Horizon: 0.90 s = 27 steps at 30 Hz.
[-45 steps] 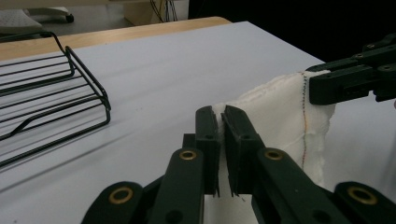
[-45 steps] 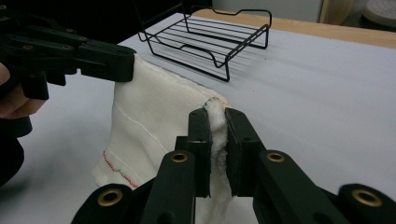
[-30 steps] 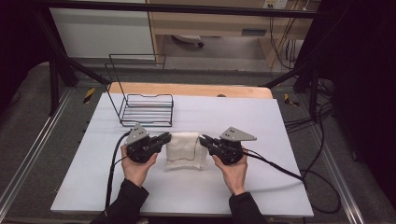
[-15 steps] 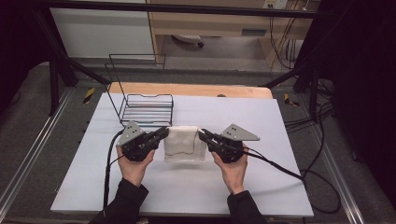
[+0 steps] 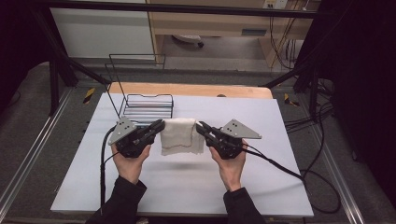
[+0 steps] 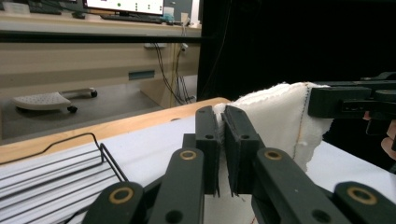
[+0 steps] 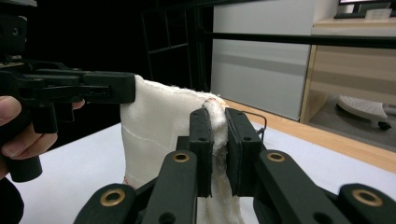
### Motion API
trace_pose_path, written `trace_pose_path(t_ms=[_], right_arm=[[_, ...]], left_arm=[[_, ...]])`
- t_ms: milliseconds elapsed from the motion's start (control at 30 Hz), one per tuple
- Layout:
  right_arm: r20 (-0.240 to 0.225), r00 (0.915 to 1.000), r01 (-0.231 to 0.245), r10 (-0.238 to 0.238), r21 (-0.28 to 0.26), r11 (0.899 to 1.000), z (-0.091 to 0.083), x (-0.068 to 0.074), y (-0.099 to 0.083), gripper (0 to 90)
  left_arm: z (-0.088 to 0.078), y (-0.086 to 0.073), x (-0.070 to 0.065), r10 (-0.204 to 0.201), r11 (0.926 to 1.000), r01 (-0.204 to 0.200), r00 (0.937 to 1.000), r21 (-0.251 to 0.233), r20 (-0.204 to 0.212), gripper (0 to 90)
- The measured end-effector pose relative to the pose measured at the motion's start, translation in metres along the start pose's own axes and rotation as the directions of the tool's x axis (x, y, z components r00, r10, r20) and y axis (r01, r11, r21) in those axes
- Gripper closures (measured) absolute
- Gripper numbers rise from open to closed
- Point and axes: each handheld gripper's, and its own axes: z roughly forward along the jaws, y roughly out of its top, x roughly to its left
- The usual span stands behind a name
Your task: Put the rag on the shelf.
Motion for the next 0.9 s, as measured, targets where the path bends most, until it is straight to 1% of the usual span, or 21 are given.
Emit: trace_pose_path(t_ms=[133,267,300,433,567,733,900], right_arm=[[0.004,1.0,0.004,-0.004,-0.024,1.0,0.001,0.002,0.006,82.2],[0.004,1.0,0.008,-0.008,-0.042,0.999,0.002,0.004,0.01,82.1],[0.005,0.9999,0.011,-0.011,-0.048,0.999,0.003,0.005,0.011,82.1],[0.007,0.9999,0.008,-0.008,-0.071,0.997,0.005,0.007,0.017,82.1],[0.007,0.9996,0.027,-0.026,-0.1,0.995,0.008,0.011,0.028,82.2],[0.007,0.9992,0.04,-0.04,-0.114,0.993,0.012,0.015,0.035,82.2],[0.005,0.9991,0.043,-0.042,-0.131,0.99,0.016,0.017,0.042,82.2]], left_arm=[[-0.002,0.006,0.001,0.012,0.9998,-0.013,0.9999,-0.016,-0.007,84.4],[-0.005,0.012,0.002,0.014,0.9992,-0.015,0.9998,-0.037,-0.013,84.4],[-0.006,0.014,0.002,0.021,0.999,-0.022,0.9996,-0.04,-0.016,84.4],[-0.008,0.021,0.003,0.026,0.9978,-0.028,0.9994,-0.061,-0.024,84.5],[-0.012,0.026,0.005,0.027,0.9961,-0.03,0.9991,-0.083,-0.033,84.5],[-0.017,0.034,0.008,0.029,0.9935,-0.034,0.9986,-0.109,-0.043,84.5],[-0.02,0.041,0.011,0.031,0.9909,-0.037,0.9981,-0.129,-0.054,84.5]])
